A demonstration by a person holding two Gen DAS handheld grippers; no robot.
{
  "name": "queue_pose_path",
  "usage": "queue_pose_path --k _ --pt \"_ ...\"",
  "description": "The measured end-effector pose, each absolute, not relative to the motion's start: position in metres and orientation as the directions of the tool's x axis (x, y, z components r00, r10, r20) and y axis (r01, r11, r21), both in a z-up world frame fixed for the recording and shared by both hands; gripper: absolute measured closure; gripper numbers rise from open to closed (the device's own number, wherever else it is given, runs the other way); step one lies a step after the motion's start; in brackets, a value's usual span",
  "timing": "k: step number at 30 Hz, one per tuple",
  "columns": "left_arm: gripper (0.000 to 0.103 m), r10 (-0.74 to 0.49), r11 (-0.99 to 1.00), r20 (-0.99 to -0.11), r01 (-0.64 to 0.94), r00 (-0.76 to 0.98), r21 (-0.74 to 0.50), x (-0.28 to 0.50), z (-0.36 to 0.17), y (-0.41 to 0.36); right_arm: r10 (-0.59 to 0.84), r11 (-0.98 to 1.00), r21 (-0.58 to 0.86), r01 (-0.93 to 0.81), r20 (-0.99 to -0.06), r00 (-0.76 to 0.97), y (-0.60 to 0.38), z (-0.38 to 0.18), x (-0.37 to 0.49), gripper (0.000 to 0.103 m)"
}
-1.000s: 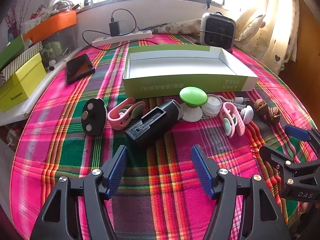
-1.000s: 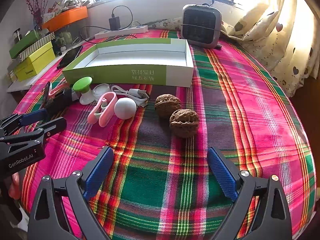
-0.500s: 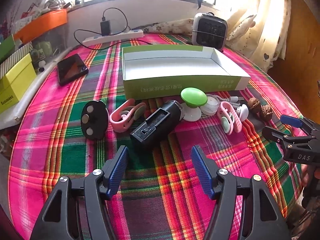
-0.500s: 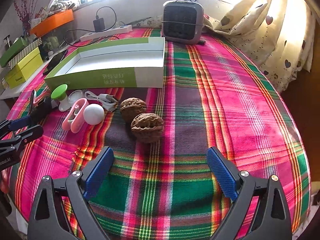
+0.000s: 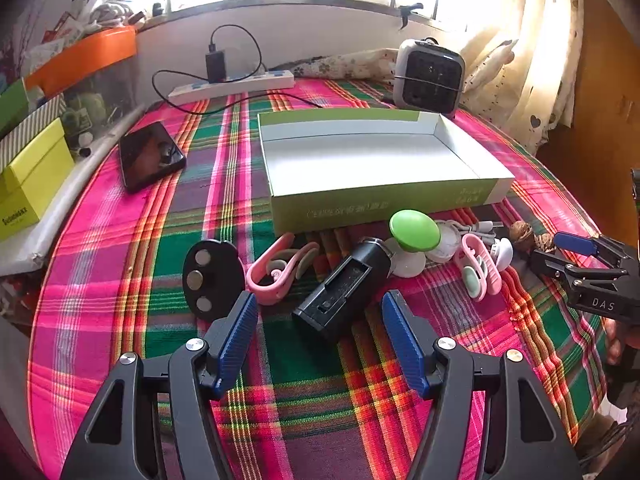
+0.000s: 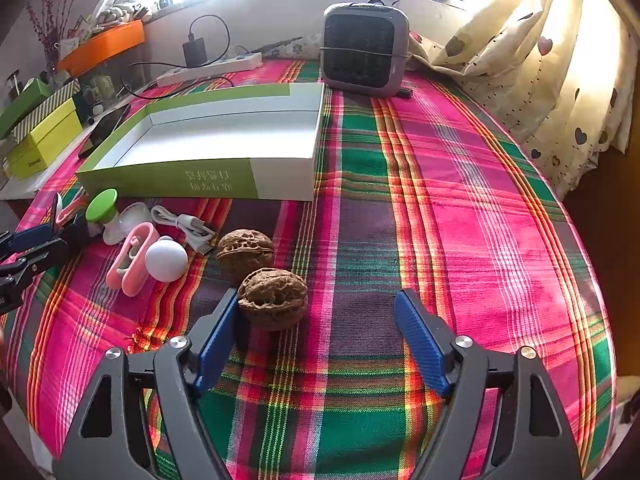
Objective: Organize objects
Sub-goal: 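Move left gripper toward the black cylindrical device while right gripper approaches the walnuts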
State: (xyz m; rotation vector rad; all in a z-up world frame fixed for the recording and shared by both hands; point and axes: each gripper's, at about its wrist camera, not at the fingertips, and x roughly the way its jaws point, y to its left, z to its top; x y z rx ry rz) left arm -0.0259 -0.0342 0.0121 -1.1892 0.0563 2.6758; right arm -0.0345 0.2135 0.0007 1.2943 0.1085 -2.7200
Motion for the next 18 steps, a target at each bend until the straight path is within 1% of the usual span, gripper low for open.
queue_pose_path --k 1,3,6,7,9,11,14,18 --pt "0.039 0.179 -0.976 -0.738 -0.213 -0.650 -0.049 -0.028 0.012 -0.033 -0.087 -0.989 -0.009 0.150 -0.775 -0.626 0.213 0.001 -0.034 0.033" --pt "0.039 0.197 -0.972 -0.734 -0.229 -0.650 -0.057 -0.030 0.012 -0.032 -0.092 -0.988 -0.009 0.156 -0.775 -0.626 0.212 0.002 -0.035 0.036" --pt "0.039 0.206 -0.968 -0.746 -0.241 -0.633 -0.063 -0.034 0.010 -0.030 -0.101 -0.986 -0.006 0.166 -0.771 -0.629 0.212 0.002 -0.035 0.045" --pt "0.039 0.215 -0.966 -0.748 -0.248 -0.628 -0.069 -0.035 0.009 -0.029 -0.102 -0.986 -0.005 0.166 -0.770 -0.630 0.212 0.002 -0.035 0.048" --pt "0.040 0.235 -0.961 -0.748 -0.262 -0.621 -0.084 -0.034 0.009 -0.026 -0.103 -0.986 -0.003 0.165 -0.769 -0.631 0.213 0.003 -0.035 0.051" --pt "0.040 0.258 -0.955 -0.743 -0.279 -0.618 -0.099 -0.033 0.011 -0.023 -0.104 -0.986 -0.002 0.165 -0.768 -0.632 0.213 0.003 -0.035 0.057" --pt "0.040 0.278 -0.947 -0.740 -0.302 -0.613 -0.106 -0.030 0.013 -0.019 -0.108 -0.986 0.001 0.168 -0.766 -0.634 0.214 0.004 -0.034 0.063" --pt "0.040 0.321 -0.935 -0.737 -0.323 -0.595 -0.146 -0.027 0.016 -0.015 -0.112 -0.986 0.005 0.167 -0.764 -0.635 0.215 0.004 -0.034 0.069"
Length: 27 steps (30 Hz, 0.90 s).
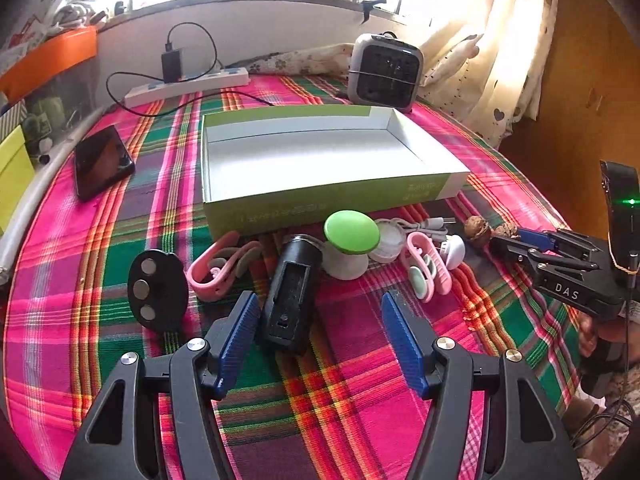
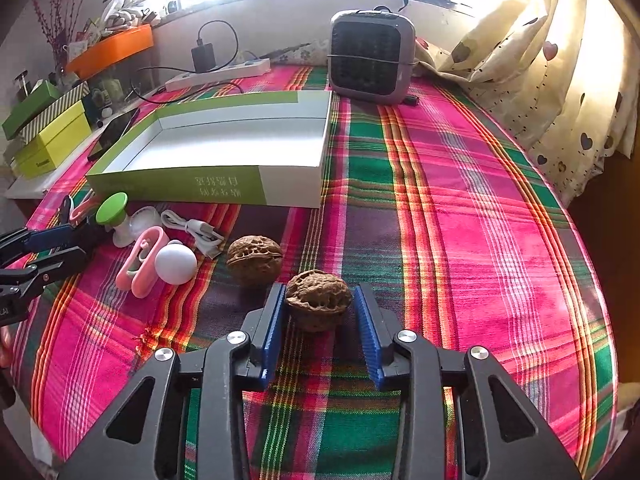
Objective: Organize objects
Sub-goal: 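Move left gripper toward the black cylindrical device while right gripper approaches the walnuts, then close left gripper on the black device while right gripper grasps the nearer walnut, lift both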
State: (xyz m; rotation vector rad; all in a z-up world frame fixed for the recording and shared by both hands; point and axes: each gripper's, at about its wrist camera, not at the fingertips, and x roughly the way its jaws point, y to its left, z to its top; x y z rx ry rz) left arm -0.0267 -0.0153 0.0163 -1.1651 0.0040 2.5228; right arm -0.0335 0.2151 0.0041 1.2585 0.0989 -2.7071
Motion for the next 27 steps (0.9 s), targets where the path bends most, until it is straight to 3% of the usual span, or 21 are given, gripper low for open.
queue_pose_path --k 5,21,27 --pt "0.040 0.333 -0.926 -0.742 -0.349 -0.582 -0.142 -0.023 0.016 -0.009 -0.123 -0.985 0.014 0.173 -0.764 -0.634 0.215 0.005 -0.031 0.070" --pt "0.044 0.219 -0.969 -0.784 -0.224 -0.581 -0.104 -0.049 0.007 -0.018 -0.182 -0.974 0.056 0.218 -0.766 -0.617 0.205 0.005 -0.026 0.070" --pt "0.058 0.198 -0.973 -0.785 -0.216 -0.586 -0.084 -0.052 0.007 -0.016 -0.189 -0.973 0.060 0.225 -0.767 -0.613 0.202 0.005 -0.028 0.070"
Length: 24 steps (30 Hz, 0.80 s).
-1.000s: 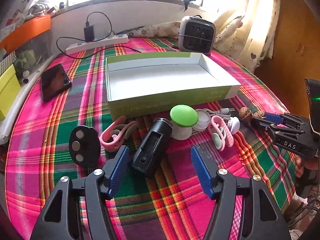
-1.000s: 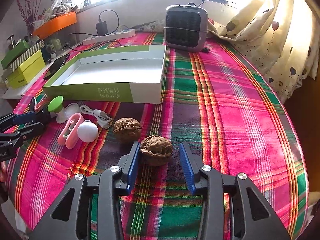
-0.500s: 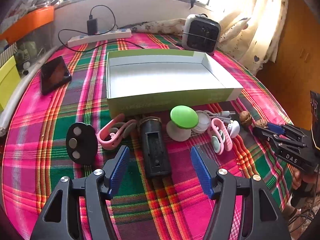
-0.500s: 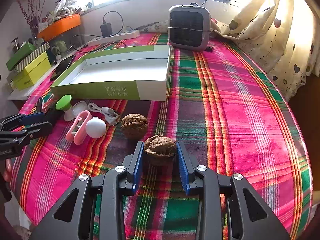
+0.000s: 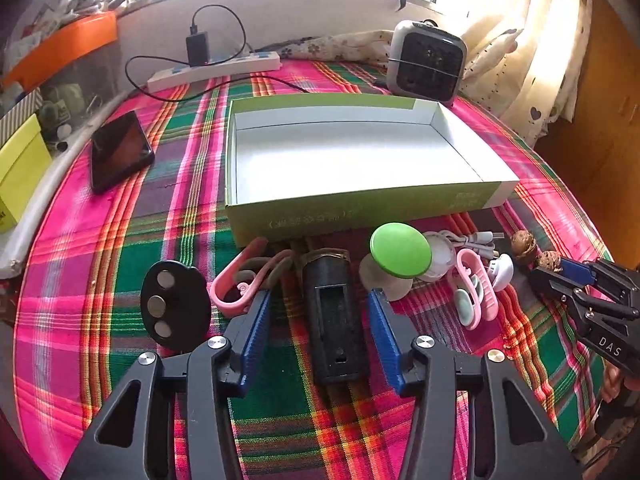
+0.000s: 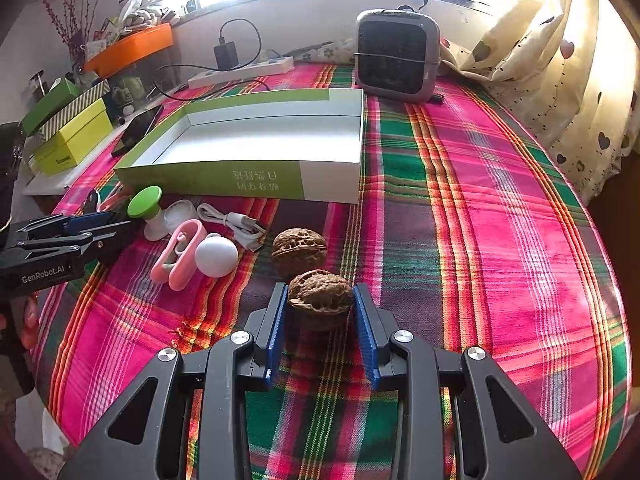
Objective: Organize objects
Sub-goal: 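Close left gripper on the black device while right gripper grasps the nearer walnut, lift both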
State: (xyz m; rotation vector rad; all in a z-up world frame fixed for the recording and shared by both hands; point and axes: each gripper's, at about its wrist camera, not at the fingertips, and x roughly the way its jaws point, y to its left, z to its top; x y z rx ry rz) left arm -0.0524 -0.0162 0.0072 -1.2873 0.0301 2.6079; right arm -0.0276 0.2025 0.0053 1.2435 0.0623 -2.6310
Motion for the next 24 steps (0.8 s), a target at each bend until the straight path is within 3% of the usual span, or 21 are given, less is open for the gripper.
queue_pose_path --k 8,24 --pt "0.078 0.203 -0.971 -0.786 -0.223 -0.584 -0.086 -0.052 0.008 -0.016 -0.197 -0.970 0.062 0.235 -0.768 -0.609 0.195 0.006 -0.028 0.070" --pt "0.078 0.212 -0.970 -0.778 -0.222 -0.591 -0.096 -0.048 0.012 -0.016 -0.202 -0.968 0.062 0.242 -0.763 -0.614 0.189 0.009 -0.024 0.070"
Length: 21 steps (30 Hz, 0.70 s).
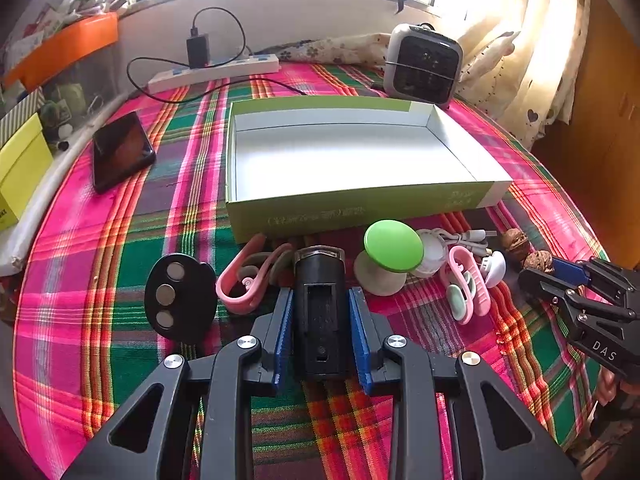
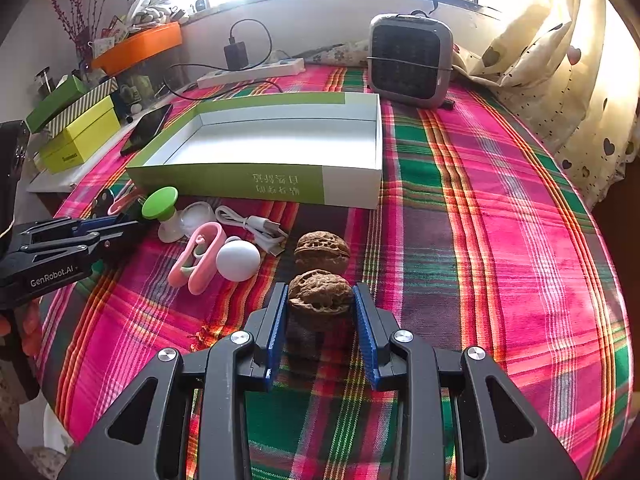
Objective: Organize objects
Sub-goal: 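Close left gripper on the black device while right gripper grasps the nearer walnut, lift both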
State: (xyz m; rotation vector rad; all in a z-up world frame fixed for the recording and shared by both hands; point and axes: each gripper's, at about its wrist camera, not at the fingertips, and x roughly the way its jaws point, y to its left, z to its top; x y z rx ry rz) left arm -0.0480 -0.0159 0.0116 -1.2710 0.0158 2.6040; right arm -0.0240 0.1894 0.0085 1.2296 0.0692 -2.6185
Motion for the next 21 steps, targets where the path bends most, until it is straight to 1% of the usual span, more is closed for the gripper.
queue_pose_path --k 21 --pt "0.078 0.246 -0.961 -0.731 -0.256 -0.636 -0.101 -0.042 0.049 -0.015 -0.239 -0.958 0.064 0.278 -0.713 -0.659 0.181 0.042 -0.027 0.070"
